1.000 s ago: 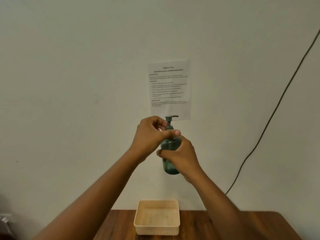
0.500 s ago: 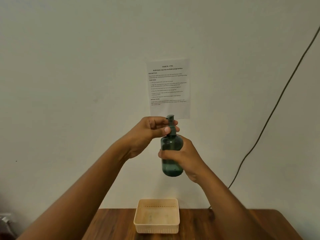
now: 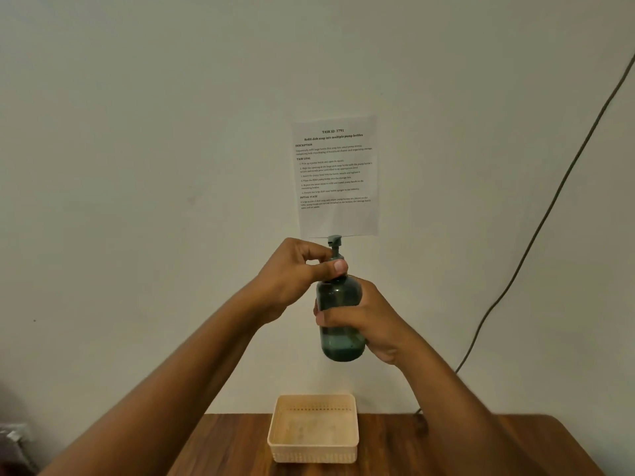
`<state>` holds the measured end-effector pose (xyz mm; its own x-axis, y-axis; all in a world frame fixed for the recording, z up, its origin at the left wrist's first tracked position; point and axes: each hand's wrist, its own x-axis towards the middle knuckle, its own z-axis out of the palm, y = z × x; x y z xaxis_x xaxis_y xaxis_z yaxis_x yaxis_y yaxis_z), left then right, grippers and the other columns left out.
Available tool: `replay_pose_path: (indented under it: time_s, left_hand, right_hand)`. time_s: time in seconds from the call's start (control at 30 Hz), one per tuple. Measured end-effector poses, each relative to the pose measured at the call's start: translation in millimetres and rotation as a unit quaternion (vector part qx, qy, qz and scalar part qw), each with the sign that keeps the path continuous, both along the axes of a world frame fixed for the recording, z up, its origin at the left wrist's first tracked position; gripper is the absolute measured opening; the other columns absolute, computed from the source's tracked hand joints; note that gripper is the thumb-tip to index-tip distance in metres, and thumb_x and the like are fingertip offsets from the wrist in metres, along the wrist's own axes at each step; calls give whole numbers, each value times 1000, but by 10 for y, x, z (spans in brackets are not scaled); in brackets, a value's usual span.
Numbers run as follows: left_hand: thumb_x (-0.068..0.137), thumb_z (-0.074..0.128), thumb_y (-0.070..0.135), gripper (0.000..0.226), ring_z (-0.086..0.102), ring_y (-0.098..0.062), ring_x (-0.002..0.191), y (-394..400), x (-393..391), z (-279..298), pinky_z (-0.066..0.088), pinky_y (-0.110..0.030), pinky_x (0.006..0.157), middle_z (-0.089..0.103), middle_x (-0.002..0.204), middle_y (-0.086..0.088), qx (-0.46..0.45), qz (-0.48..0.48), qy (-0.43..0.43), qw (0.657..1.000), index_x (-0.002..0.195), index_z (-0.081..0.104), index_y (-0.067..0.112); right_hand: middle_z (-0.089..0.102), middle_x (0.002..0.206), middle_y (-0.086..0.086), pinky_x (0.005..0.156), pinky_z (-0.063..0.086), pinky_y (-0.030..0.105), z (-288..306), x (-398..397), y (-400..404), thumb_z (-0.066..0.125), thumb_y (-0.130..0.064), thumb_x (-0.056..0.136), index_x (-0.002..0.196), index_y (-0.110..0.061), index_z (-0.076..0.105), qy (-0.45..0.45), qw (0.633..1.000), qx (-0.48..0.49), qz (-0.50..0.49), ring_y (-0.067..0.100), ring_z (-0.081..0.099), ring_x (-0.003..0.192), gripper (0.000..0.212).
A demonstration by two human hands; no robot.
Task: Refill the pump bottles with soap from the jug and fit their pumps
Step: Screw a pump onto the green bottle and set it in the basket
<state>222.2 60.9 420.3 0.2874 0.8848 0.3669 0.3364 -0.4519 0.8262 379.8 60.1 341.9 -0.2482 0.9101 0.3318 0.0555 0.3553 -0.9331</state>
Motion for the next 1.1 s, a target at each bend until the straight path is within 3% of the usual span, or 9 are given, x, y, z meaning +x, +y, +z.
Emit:
replay_pose_path:
  time_s: [0.13,0.33,0.57,0.73,0.87,0.97,1.1]
  left_hand:
    - [93,75,29,19,70,-21,114,26,-10,-33,41,-45,109,80,106,-2,-3,-3,4,1000,99,83,12]
    - [92,75,36,24,67,-17,118,74,-108,-68,39,-39,103,78,114,2,8,22,10,1000,102,82,16]
    - [92,55,62,63,56,-15,134,265,-443,-485,44,-44,113,61,146,5,44,107,83,990,144,59,26]
    - [93,42,74,84,20,-21,159,550,-812,-1164,21,-52,127,21,173,5,32,141,162,976,164,20,34]
    - [90,28,81,93,-8,-16,161,867,-1085,-1745,1,-52,130,-9,174,8,40,138,228,963,165,-4,36]
    - [81,13,93,102,-18,-14,160,1101,-1232,-2143,-8,-49,128,-20,172,10,52,139,250,957,164,-11,37]
    - [89,18,83,94,-21,-15,159,1391,-1399,-2675,-9,-53,128,-22,172,8,42,145,294,944,164,-13,35]
  right_hand:
    - [73,99,1,86,60,41,0,56,32,83,-26,70,116,-25,62,-4,999,-13,46,22,70,100,51]
    - [63,121,-9,90,57,33,11,-2,125,86,-54,57,121,-41,53,-35,999,-19,0,16,62,112,73]
    - [63,122,-13,79,52,24,-275,-141,363,84,-57,59,117,-41,60,-36,998,-21,-46,15,60,112,65]
    - [65,120,-11,85,54,30,-581,-312,658,88,-53,59,120,-37,63,-42,996,-34,-65,14,59,111,68]
    - [64,118,-13,75,48,19,-923,-515,952,89,-46,66,122,-35,61,-63,994,-42,-84,9,58,107,64]
    - [63,117,-17,76,44,16,-1234,-647,1187,90,-43,67,123,-35,59,-78,991,-34,-100,6,58,106,64]
    - [59,114,-21,76,42,13,-1719,-813,1535,91,-37,68,121,-39,54,-112,986,-44,-114,5,57,99,65]
